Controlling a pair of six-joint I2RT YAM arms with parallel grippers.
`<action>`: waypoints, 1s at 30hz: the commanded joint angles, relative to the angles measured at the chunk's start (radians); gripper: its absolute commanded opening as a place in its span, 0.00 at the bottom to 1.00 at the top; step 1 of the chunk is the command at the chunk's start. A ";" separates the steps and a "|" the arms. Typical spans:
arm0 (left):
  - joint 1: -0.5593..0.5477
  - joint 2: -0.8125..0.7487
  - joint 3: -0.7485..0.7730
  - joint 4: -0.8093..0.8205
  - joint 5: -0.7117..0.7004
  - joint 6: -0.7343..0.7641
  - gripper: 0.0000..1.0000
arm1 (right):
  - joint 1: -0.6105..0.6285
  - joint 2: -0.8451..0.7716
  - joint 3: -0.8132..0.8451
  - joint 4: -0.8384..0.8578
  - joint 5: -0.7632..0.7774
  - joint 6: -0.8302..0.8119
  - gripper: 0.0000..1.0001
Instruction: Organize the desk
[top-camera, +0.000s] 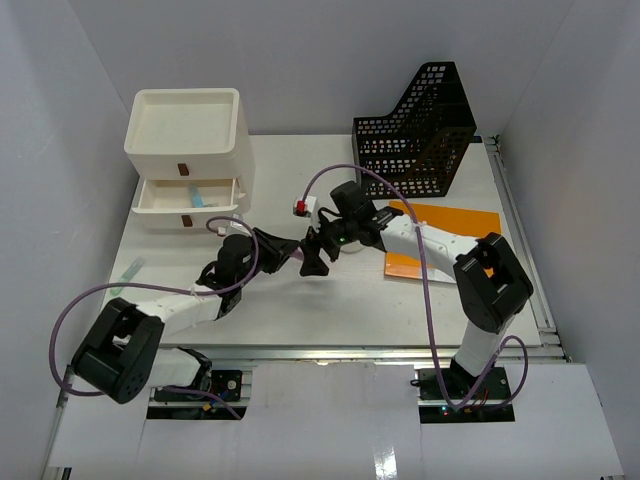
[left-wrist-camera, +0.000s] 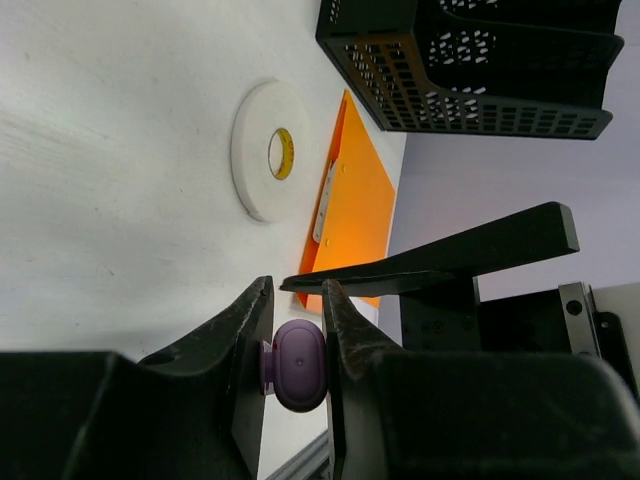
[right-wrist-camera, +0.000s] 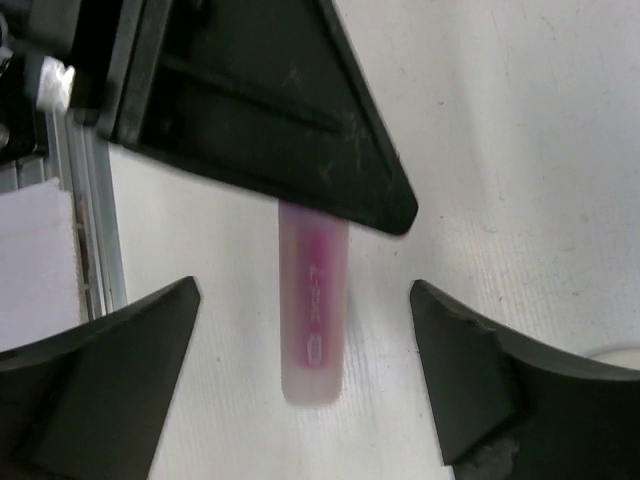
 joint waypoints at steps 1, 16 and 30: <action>0.011 -0.136 0.093 -0.197 -0.114 0.112 0.15 | -0.103 -0.147 -0.045 -0.004 -0.122 -0.066 0.98; 0.682 -0.029 0.471 -0.617 0.189 0.370 0.13 | -0.600 -0.582 -0.426 0.114 -0.532 -0.086 0.90; 0.751 0.173 0.733 -0.738 0.182 0.441 0.75 | -0.668 -0.614 -0.456 0.135 -0.601 -0.081 0.90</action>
